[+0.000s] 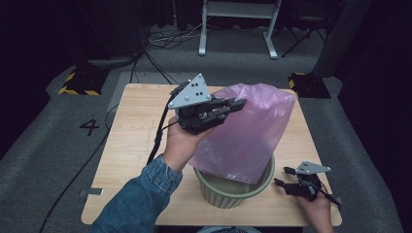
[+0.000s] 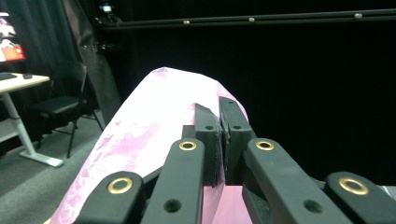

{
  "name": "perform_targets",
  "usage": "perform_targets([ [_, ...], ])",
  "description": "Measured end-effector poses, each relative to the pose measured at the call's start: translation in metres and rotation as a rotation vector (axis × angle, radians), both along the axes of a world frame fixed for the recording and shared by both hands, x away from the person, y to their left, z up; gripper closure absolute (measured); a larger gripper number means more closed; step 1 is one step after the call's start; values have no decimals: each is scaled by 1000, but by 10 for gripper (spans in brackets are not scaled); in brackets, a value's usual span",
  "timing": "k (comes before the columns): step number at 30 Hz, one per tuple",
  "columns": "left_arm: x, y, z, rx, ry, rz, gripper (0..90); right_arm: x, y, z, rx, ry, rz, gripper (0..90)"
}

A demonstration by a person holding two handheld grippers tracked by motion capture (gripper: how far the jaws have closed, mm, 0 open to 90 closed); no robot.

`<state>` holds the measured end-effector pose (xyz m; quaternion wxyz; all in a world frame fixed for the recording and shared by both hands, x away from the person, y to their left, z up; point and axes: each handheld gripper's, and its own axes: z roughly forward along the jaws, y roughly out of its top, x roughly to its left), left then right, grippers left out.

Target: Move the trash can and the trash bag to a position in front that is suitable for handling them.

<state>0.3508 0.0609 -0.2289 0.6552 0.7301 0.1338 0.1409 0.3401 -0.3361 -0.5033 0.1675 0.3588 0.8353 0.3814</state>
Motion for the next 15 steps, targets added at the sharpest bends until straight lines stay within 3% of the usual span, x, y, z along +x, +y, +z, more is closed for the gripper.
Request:
perform_targets([
  [12, -11, 7, -41, 74, 47, 0, 869, 0, 0, 0, 0, 0, 0, 335],
  [15, -15, 10, -52, 112, 72, 1, 865, 0, 0, 0, 0, 0, 0, 335],
])
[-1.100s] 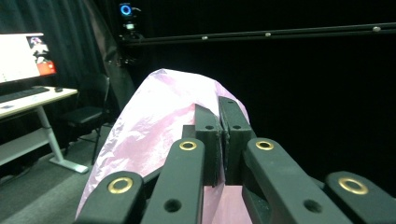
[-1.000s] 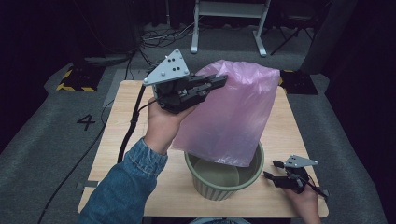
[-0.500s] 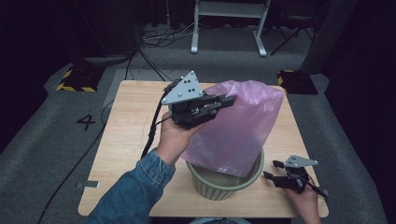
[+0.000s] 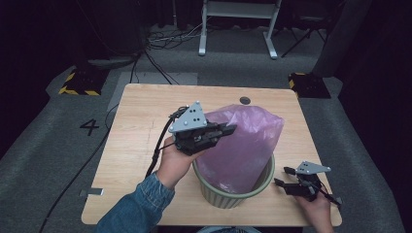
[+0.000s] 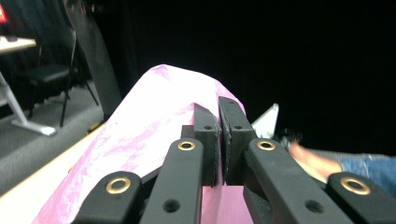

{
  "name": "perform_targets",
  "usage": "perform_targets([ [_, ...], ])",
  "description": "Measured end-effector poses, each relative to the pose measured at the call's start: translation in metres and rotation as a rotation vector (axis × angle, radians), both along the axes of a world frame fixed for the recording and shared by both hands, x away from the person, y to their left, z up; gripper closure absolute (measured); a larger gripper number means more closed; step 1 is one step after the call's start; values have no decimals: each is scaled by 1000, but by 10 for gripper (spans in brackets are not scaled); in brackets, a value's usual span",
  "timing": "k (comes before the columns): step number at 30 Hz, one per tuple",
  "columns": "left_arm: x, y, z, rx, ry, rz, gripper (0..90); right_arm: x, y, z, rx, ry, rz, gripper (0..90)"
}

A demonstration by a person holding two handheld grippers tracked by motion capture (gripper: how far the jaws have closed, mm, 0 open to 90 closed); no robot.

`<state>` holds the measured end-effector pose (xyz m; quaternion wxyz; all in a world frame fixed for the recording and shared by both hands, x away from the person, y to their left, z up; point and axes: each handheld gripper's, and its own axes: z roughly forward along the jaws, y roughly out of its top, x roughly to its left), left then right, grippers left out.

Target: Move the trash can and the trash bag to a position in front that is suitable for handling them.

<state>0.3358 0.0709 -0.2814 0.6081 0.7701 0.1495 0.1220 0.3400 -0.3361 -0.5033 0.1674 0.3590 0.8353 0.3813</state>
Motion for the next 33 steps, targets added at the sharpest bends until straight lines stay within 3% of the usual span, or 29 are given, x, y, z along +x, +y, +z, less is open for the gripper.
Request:
perform_targets([
  [5, -9, 3, -18, 72, 39, 0, 857, 0, 0, 0, 0, 0, 0, 335],
  [9, -11, 7, -29, 100, 78, 0, 854, 0, 0, 0, 0, 1, 3, 327],
  [20, -4, 13, -46, 187, 190, -39, 846, 0, 0, 0, 0, 2, 3, 327],
  [25, -10, 9, -48, 262, 152, -18, 834, 0, 0, 0, 2, 5, -6, 353],
  [28, -14, 8, -50, 298, 145, -27, 834, -1, -1, 2, -3, 12, -15, 437],
  [33, -12, 13, -53, 299, 167, -25, 834, -2, -5, 15, 37, 14, -8, 465],
])
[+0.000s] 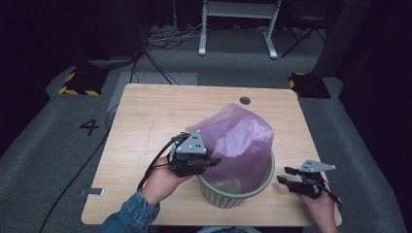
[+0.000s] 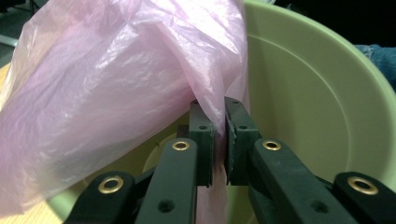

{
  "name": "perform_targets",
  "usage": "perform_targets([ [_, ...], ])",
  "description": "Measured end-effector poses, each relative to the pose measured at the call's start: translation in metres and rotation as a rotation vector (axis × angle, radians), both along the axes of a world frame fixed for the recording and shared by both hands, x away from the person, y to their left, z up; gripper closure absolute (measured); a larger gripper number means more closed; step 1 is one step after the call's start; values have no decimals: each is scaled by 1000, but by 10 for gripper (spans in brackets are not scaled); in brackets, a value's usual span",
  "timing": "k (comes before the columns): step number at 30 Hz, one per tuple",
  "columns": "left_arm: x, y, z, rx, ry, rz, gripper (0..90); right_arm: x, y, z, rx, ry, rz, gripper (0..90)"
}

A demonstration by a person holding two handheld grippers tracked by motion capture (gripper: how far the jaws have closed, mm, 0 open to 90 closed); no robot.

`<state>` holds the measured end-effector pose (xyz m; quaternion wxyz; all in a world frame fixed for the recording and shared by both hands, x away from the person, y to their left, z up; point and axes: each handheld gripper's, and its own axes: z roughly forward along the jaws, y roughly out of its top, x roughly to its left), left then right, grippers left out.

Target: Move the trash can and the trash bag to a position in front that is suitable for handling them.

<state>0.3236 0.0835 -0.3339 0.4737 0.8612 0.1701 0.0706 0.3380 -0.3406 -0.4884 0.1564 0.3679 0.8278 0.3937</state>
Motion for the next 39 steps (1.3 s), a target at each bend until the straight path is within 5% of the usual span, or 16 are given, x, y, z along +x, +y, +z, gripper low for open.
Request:
perform_targets([
  [9, 4, 6, -7, -5, 38, 6, 830, -2, -8, 49, 125, -67, 7, 414],
  [14, 5, 11, -10, -45, 35, 2, 772, -3, -10, 76, 188, -103, 20, 391],
  [18, 5, 15, -10, -62, 6, 13, 536, -5, -7, 95, 188, -139, 47, 379],
  [23, 2, 25, -7, -106, -67, -1, 416, -4, 0, 111, 193, -164, 115, 368],
  [27, 1, 37, -6, -140, -118, -29, 391, 1, 4, 121, 191, -169, 192, 350],
  [31, 3, 50, -5, -192, -114, -34, 386, 4, 9, 135, 193, -196, 282, 328],
  [39, 16, 56, 7, -230, -122, 3, 372, 15, 30, 166, 207, -203, 335, 261],
])
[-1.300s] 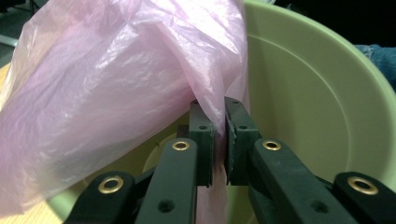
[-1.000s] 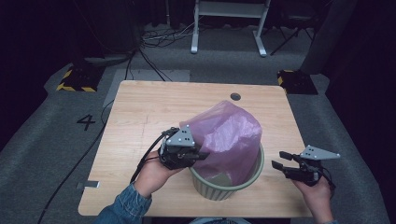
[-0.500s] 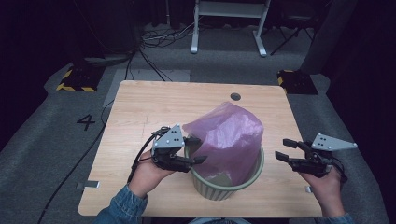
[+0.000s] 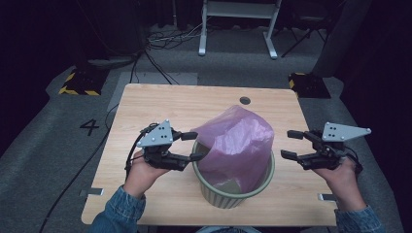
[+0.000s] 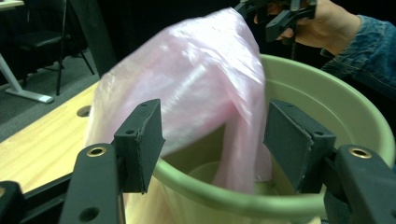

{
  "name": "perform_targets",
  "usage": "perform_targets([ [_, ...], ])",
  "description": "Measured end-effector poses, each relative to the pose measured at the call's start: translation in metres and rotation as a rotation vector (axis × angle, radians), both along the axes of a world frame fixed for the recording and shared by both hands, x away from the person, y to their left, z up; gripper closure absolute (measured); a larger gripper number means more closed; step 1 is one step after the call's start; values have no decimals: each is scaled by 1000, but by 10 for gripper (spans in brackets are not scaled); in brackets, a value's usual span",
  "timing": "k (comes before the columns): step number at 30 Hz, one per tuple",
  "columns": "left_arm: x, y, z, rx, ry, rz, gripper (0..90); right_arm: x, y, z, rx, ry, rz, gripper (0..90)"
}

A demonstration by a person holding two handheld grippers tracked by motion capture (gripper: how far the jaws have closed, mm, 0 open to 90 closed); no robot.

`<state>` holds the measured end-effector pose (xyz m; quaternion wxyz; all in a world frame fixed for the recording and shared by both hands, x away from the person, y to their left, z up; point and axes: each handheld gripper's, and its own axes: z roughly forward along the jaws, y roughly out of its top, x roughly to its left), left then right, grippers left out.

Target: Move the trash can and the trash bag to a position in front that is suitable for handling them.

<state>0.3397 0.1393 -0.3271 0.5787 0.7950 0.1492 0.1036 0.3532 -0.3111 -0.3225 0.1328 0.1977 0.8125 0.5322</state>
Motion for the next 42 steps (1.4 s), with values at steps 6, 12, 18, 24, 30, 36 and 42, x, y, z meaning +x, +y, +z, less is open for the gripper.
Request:
perform_targets([
  [6, 17, -8, 7, -7, 5, -32, 372, 12, 12, 15, 40, 14, 46, 252],
  [12, 31, -16, 9, 2, 17, -7, 361, 25, 27, 22, 23, 24, 64, 250],
  [18, 39, -27, 6, 35, 54, -14, 431, 30, 50, 25, -5, 34, 90, 395],
  [24, 35, -34, 2, 69, 80, -82, 590, 23, 67, 20, -81, 33, 126, 666],
  [30, 21, -31, 2, 34, 86, -138, 726, 6, 71, 18, -80, 47, 193, 767],
  [36, 3, -34, 2, 82, 112, -204, 773, -14, 74, 12, -120, 98, 275, 784],
  [42, -3, -35, -1, 130, 144, -225, 771, -27, 82, 6, -234, 166, 296, 774],
])
